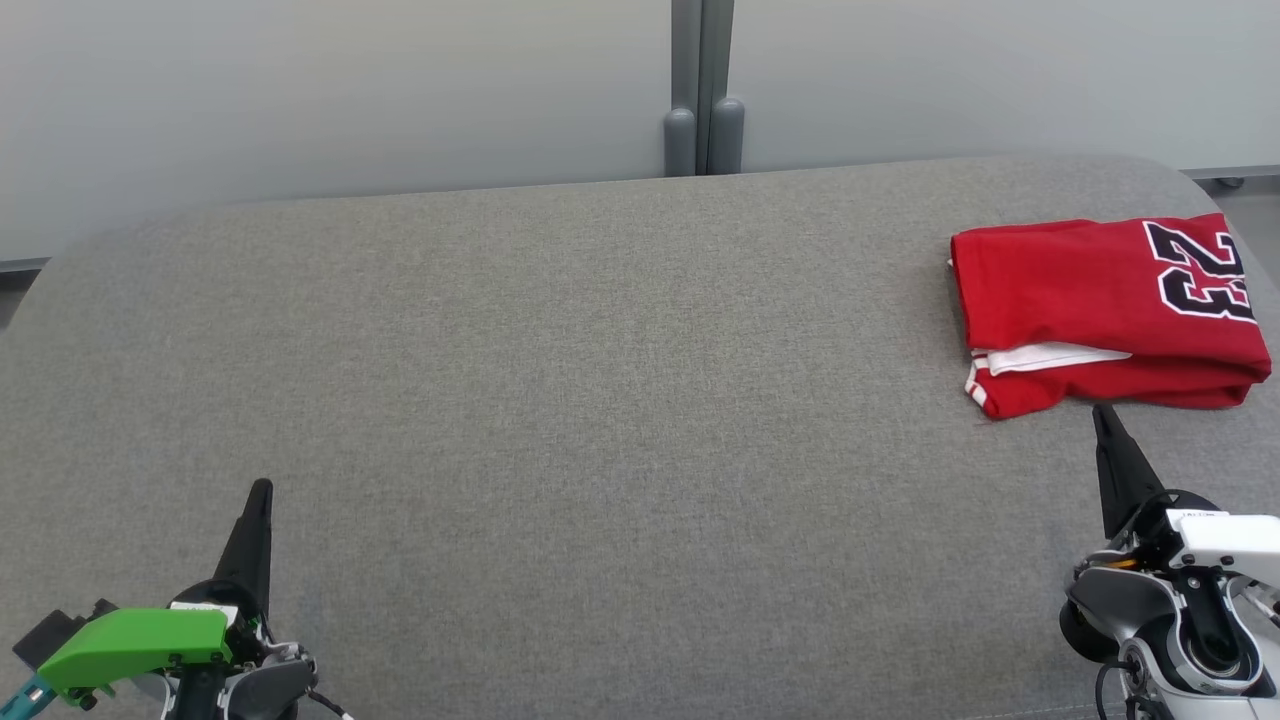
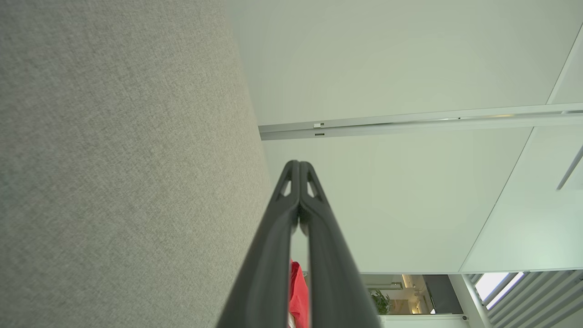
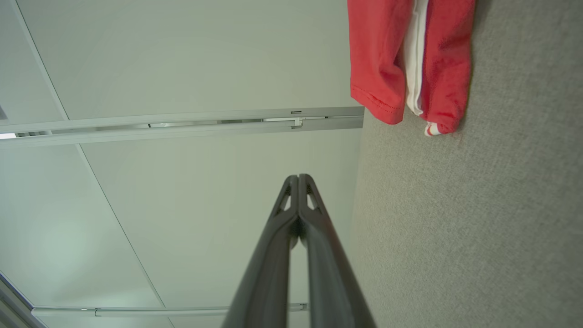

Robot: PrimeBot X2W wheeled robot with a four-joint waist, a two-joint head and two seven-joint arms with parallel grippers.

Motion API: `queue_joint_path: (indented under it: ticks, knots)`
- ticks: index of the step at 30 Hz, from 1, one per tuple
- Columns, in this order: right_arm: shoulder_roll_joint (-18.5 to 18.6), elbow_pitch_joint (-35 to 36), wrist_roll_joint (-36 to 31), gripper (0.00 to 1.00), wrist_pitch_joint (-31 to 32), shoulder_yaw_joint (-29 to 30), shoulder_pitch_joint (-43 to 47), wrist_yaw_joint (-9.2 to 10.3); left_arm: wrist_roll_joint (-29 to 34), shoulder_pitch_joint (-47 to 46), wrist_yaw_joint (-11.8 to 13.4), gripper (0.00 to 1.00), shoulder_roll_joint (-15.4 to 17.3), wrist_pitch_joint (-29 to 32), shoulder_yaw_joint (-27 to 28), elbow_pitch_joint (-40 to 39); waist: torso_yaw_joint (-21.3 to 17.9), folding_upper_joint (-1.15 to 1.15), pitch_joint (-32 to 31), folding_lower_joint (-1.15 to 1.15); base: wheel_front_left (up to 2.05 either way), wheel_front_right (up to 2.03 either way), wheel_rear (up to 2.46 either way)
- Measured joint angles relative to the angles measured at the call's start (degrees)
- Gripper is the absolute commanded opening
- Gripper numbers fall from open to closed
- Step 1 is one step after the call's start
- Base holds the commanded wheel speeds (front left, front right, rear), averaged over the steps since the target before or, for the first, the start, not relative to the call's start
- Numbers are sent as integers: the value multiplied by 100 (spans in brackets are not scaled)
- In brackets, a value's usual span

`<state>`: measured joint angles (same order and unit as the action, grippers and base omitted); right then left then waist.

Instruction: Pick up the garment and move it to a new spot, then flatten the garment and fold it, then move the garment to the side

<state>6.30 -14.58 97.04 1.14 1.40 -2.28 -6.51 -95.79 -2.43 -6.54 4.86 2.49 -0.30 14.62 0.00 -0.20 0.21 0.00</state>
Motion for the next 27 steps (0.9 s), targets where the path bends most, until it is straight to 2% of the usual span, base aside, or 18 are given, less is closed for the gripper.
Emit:
queue_joint_path:
  ticks: [27]
  knots:
    - [-3,-68,0,0,1,11,-69,-2,0,-3,-8,0,0,0,10,92,0,0,-3,0,0,0,0]
